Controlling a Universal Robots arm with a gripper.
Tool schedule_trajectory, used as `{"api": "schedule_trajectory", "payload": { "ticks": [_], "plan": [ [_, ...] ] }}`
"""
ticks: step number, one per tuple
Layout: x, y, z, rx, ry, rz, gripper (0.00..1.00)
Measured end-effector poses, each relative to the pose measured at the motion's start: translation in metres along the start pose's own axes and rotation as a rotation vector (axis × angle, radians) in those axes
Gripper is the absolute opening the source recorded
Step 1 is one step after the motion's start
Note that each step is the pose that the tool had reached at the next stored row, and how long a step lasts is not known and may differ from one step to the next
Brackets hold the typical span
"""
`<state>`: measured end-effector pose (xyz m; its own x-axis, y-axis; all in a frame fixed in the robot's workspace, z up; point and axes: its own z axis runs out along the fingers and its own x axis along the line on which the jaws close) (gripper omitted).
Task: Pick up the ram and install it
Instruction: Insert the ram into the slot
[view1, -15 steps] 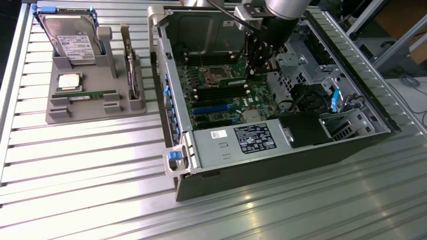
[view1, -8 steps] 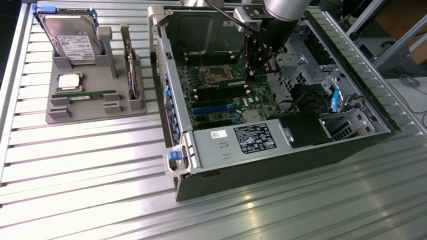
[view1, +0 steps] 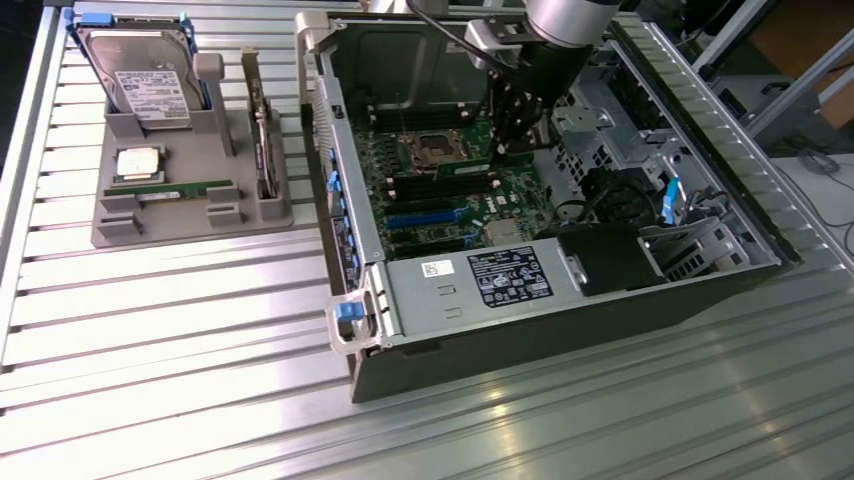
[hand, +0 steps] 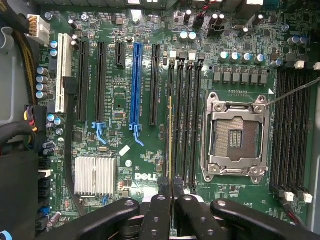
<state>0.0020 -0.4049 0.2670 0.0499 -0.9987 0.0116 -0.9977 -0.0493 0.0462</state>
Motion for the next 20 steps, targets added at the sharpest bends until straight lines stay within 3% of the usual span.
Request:
{"api": "schedule_trajectory", "payload": {
  "ticks": [20],
  "plan": [
    [0.000,-0.0006,0.0124,0.0000,0.0000,0.000,0.12]
  ]
}}
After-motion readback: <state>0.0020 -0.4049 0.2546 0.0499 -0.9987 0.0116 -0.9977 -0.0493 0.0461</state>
